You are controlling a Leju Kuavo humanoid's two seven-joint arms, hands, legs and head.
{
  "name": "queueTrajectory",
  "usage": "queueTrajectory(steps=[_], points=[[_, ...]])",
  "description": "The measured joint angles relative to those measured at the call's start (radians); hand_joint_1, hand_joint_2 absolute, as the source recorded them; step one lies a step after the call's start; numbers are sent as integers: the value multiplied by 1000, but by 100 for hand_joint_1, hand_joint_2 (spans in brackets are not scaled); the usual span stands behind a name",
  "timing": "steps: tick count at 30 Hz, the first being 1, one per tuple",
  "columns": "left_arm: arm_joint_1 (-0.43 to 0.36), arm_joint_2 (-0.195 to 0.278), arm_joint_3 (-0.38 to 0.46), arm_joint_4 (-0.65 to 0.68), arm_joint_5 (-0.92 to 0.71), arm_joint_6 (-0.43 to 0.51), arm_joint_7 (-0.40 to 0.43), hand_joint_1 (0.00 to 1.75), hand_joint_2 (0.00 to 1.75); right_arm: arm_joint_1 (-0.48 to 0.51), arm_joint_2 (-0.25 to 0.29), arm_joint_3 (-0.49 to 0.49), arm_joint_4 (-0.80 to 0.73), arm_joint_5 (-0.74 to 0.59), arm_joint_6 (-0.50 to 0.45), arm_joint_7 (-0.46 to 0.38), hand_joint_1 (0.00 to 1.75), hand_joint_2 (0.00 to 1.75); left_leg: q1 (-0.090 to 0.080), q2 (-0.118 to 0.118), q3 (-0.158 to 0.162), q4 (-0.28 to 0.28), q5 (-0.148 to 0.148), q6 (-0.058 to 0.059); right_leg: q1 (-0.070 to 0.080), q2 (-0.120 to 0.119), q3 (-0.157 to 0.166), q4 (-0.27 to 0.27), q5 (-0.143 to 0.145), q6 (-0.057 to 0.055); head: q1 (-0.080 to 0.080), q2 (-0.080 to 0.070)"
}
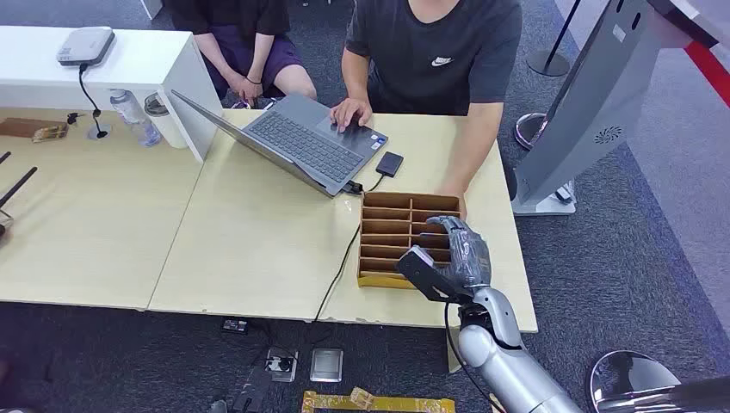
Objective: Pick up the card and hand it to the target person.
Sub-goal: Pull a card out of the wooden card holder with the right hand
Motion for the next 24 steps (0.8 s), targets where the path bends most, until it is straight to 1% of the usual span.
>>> queueTrajectory(steps=[1,2,3,15,24], points=[[0,0,-1,0,0,0,-2,0,0,0,0,0,1,-1,-1,0,159,175,0,0,0,0,0,0,0,0,0,0,0,0,0,0],[0,0,-2,0,0,0,-3,0,0,-1,0,0,3,-3,-2,0,163,175,0,0,0,0,0,0,0,0,0,0,0,0,0,0],[0,0,-3,0,1,0,-6,0,0,-4,1,1,5,-6,-4,-1,175,175,0,0,0,0,0,0,0,0,0,0,0,0,0,0],[0,0,-6,0,15,1,-14,0,0,-28,7,3,31,-29,-10,-33,175,175,0,0,0,0,0,0,0,0,0,0,0,0,0,0],[0,0,-8,0,19,2,-13,0,0,-35,12,7,45,-25,-17,-35,175,175,0,0,0,0,0,0,0,0,0,0,0,0,0,0]])
